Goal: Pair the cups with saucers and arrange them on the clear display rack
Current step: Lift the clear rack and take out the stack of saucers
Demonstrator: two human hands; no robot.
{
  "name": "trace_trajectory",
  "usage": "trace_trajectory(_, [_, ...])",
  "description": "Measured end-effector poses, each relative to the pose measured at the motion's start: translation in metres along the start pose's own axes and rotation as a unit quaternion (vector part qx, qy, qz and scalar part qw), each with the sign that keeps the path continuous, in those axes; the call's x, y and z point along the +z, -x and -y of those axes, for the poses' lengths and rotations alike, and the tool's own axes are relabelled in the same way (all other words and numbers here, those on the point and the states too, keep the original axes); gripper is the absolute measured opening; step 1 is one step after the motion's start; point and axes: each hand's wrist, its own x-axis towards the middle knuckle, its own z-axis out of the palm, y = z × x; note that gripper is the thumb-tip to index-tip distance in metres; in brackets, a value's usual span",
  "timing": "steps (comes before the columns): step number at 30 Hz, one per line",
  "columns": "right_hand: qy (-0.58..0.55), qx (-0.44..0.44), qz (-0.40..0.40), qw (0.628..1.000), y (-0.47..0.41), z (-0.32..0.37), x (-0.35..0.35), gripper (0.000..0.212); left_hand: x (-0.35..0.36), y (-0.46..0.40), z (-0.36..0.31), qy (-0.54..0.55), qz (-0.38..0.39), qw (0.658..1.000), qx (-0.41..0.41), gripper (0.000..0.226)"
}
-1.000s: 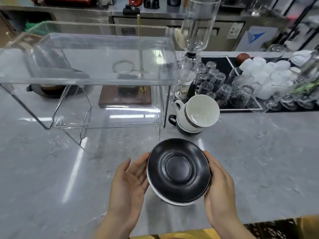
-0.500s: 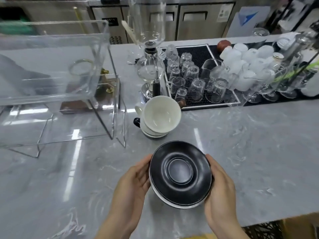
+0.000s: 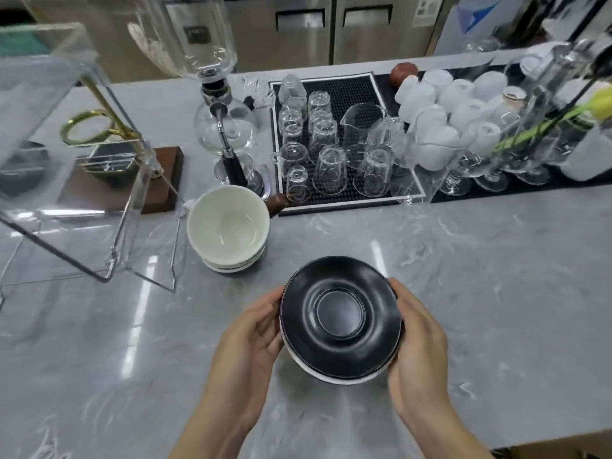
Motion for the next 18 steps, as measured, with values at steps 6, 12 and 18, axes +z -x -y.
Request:
trace_trajectory(6, [-0.012, 0.011, -0.029, 0.999, -0.019, 0.005, -0.002, 0.034, 0.011, -0.012, 0.009, -0.005, -0.016, 1.0, -0.002, 0.037])
trace_trajectory(12, [-0.026, 0.008, -0.027, 0.999, -0.038, 0.015, 0.004, 0.049, 0.02, -0.029, 0.01, -0.001, -0.016, 1.0, 0.01, 0.038])
trace_trajectory(18, [-0.016, 0.011, -0.032, 0.999, -0.062, 0.013, 0.009, 0.046, 0.029, -0.049, 0.012, 0.018, -0.023, 0.999, 0.016, 0.039])
